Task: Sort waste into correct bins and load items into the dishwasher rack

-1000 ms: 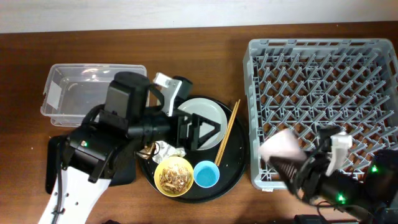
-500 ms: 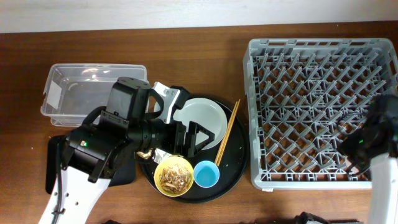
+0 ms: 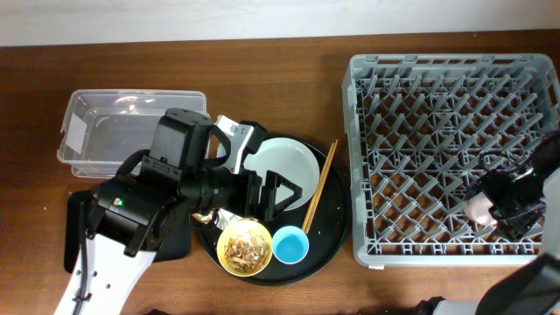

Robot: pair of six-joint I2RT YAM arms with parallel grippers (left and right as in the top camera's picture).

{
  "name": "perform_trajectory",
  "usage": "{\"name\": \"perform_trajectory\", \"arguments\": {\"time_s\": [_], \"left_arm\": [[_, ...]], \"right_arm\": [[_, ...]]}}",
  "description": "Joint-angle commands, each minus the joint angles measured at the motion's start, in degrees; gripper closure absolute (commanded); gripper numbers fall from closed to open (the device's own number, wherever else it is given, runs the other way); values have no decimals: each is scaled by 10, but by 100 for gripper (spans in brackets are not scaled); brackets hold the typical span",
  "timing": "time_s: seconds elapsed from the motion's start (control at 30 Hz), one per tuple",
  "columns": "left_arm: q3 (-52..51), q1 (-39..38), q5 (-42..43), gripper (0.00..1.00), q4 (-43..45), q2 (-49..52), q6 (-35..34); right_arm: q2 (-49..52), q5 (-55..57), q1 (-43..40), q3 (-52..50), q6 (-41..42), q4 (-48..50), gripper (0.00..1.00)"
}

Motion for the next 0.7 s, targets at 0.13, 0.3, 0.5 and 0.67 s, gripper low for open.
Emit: {"name": "perform_trajectory", "arguments": {"time_s": [0.13, 0.3, 0.5, 0.67], "left_arm": [[2, 2, -14, 0, -9, -25, 18], [-8, -73, -285, 1, -159, -43, -47], [-143, -203, -336, 24, -62, 20, -98], [-189, -240, -373, 43, 51, 155, -98]], "right_arm": [[-358, -195, 82, 17, -130, -53, 14], [-566, -249, 208, 17, -131, -84, 13], [-479, -240, 247, 17, -162, -125, 11], [-436, -235, 247, 17, -176, -144, 11]]}}
